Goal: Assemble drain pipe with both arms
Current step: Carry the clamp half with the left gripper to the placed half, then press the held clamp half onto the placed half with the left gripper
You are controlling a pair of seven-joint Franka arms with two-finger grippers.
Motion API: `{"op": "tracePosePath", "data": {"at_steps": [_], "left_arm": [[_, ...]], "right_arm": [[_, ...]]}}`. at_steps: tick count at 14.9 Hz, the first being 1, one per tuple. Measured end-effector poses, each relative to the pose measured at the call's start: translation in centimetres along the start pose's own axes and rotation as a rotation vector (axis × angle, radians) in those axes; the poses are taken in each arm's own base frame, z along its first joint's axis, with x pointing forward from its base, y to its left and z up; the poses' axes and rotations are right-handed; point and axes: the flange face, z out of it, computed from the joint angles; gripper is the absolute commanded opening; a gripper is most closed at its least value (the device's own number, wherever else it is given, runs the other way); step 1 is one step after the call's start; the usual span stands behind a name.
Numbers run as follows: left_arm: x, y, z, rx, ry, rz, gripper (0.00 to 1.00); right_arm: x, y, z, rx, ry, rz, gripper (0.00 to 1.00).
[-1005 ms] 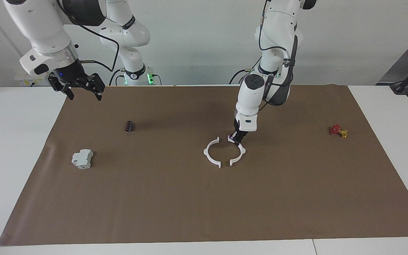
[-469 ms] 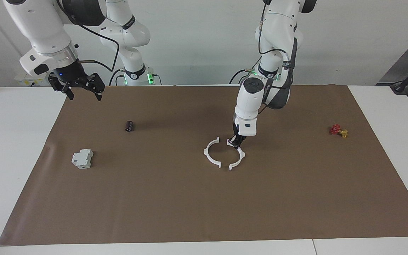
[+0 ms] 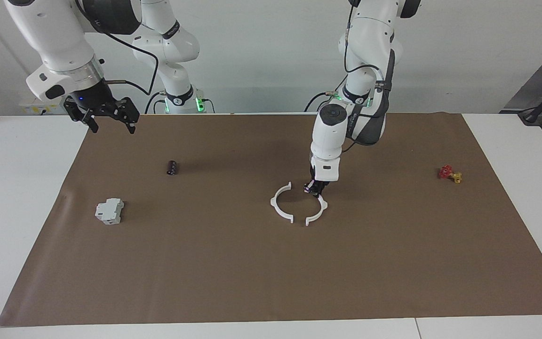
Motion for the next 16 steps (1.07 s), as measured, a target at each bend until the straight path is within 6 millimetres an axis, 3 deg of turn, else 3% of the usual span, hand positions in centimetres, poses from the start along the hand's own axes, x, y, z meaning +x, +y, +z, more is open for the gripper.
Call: {"op": "tracePosePath", "data": {"at_steps": [7,16], "left_arm": [[-1.8,0.3,0.1,0.052,-0.021,0.03,0.0],[-1.3,1.3,-0.9,0.028,-0.01,-0.037,0.0]], "right_arm": [[0.0,0.0,0.0,0.0,0.0,0.0,1.0],[0.0,0.0,0.0,0.0,0.0,0.0,1.0]]}}
